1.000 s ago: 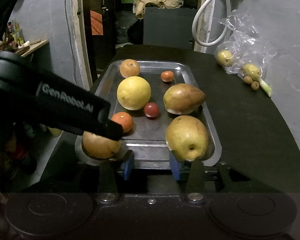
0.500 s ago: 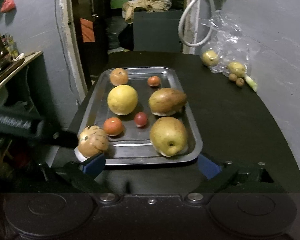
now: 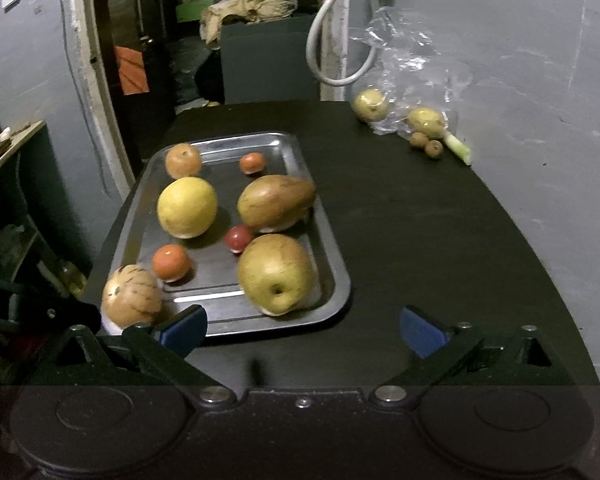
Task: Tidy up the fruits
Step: 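Lower the spotted brown fruit into the tray and open the left tool, then move both open tools toward the small brown fruits beside the plastic bag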
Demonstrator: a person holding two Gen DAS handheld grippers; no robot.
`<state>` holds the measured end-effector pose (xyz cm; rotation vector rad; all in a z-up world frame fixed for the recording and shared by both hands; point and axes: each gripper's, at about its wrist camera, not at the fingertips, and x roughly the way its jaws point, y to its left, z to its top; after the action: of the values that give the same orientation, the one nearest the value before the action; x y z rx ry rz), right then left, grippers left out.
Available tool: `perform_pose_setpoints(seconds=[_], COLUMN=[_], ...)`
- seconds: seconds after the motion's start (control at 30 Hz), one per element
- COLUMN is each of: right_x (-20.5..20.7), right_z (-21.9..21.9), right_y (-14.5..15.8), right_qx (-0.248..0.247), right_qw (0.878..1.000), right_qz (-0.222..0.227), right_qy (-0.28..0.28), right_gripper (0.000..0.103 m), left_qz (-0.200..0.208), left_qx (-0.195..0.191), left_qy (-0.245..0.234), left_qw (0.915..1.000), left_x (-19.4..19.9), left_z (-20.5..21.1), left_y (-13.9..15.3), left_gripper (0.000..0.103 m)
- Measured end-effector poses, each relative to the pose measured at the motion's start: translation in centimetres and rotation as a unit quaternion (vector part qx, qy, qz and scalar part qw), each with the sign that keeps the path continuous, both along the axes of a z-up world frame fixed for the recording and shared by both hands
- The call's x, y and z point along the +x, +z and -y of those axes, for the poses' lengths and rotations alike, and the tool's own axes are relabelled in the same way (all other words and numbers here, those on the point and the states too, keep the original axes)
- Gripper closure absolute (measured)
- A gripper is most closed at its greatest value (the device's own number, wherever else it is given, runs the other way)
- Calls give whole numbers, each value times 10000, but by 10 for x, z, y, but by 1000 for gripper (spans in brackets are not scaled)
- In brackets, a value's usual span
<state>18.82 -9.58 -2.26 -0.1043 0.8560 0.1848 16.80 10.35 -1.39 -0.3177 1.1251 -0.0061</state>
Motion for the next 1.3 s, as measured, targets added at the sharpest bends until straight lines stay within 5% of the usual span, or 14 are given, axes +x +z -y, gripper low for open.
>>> perform_pose_setpoints(seconds=[0.43,0.9,1.3], right_x=[50,156,227], right_z=[52,95,105], right_y=[33,58,-7], right_qx=[159,266,-27], right_qw=[9973,9934,9978], right_qz=[586,1082,656], right_qy=[-412,-259,-87], right_gripper=[1,1,1], left_qz=[391,888,967], left_qx=[160,135,-228], left_qy=[-251,18,-437], left_qw=[9988,9960,9941], left_x=[63,187,288], left_z=[28,71,116], left_y=[27,49,15], left_gripper=[1,1,1])
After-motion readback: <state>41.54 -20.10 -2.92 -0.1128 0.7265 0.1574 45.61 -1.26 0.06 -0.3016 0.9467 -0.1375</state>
